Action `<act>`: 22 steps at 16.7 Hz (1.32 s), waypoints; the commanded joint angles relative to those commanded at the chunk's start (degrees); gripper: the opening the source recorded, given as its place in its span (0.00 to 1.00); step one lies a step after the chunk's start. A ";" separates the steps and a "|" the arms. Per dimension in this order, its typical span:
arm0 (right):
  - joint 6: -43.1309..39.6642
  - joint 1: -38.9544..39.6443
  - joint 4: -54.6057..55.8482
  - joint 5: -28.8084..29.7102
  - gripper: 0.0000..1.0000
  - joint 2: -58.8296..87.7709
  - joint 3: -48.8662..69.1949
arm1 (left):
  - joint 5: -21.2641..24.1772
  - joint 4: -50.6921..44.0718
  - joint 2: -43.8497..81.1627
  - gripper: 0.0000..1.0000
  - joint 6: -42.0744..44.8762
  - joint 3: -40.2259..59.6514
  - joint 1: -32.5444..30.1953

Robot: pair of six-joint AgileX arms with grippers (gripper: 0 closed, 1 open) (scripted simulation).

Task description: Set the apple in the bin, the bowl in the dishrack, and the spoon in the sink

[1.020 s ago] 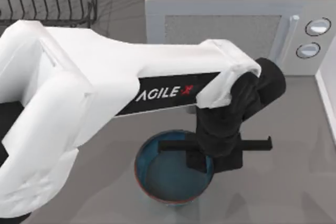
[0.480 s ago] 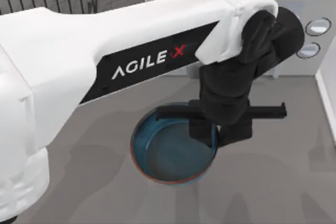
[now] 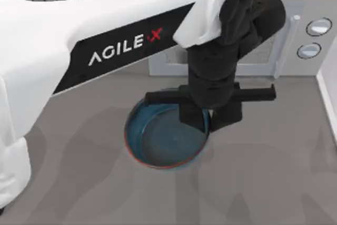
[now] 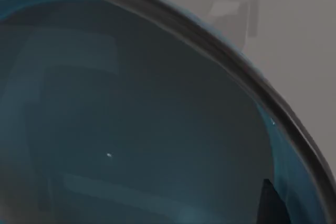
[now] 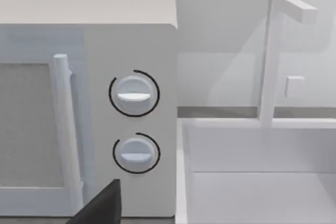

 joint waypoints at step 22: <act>0.00 0.00 0.00 0.00 1.00 0.00 0.00 | 11.07 61.68 -69.18 0.00 50.61 -44.36 61.32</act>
